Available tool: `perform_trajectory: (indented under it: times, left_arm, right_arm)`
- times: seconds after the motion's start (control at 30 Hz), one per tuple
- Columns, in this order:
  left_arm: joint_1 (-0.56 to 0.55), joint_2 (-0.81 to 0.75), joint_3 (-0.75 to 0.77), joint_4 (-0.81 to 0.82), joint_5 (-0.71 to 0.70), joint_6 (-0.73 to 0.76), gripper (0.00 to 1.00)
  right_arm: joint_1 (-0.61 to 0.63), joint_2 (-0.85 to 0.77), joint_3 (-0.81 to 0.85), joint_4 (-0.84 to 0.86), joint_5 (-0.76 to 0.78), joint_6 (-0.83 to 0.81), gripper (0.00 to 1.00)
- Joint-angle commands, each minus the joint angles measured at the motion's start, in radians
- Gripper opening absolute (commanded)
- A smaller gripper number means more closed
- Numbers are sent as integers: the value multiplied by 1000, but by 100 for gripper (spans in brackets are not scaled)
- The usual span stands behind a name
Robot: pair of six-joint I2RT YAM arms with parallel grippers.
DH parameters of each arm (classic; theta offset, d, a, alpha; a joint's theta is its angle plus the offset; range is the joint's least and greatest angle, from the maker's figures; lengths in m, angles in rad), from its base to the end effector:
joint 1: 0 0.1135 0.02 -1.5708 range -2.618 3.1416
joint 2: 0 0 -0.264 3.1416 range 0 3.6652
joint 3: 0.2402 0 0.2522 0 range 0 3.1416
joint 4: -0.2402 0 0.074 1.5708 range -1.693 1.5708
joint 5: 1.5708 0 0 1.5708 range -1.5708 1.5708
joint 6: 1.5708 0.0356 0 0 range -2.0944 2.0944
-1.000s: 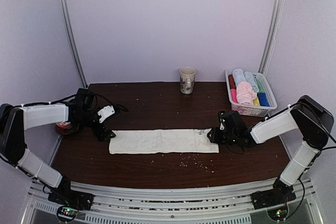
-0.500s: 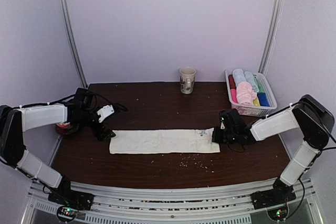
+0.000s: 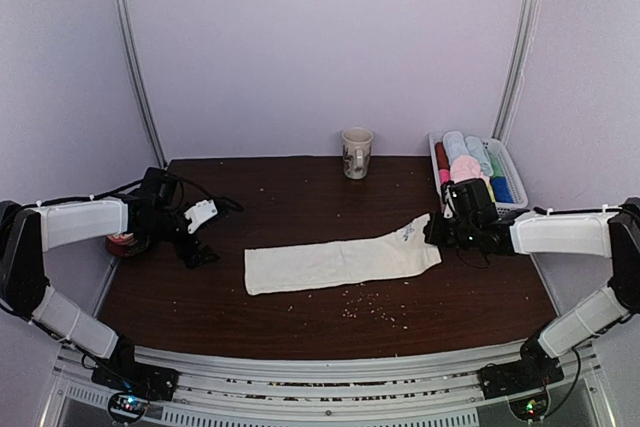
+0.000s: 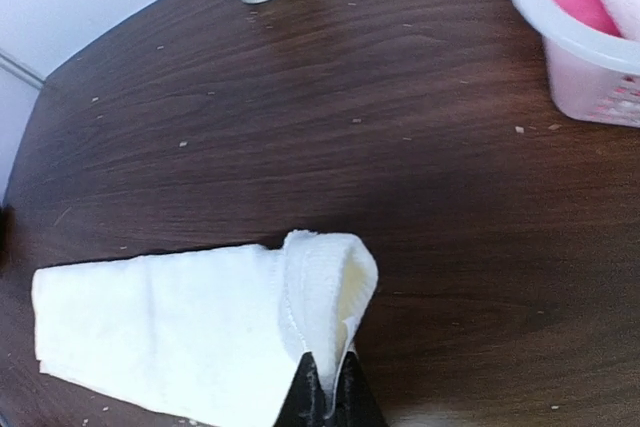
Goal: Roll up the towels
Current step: Fold the towel at the center of the board.
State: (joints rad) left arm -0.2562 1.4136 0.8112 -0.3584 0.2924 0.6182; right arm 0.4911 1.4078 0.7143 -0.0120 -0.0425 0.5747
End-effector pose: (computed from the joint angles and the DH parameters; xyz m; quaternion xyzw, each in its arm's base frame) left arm 0.2648 -0.0800 0.1963 0.4392 0.8364 -0.0832 0.3173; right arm 0.2526 0.1368 0.1925 0.0290 0.9072 0.2296 0.3513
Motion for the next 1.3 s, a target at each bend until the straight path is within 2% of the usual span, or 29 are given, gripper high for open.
perform_trajectory:
  times: [0.0,0.3,0.47,0.87,1.27]
  left_arm:
    - [3,-19,-14,38,5,-10,98]
    - [3,-15,-17,49,-18,-16,98]
    - [3,-11,-20,60,-42,-26,98]
    - [3,-13,-21,68,-58,-31,98]
    - [3,-9,-20,65,-55,-31,98]
  right_arm:
    - [106,35,107,30,-78,8,0]
    - [331,283,417,28,-65,20,0]
    - [395,426,570,12,-68,20,0]
    - [451,665,756,23,-92,43,0]
    - [486,784,861,25,-137,63,0]
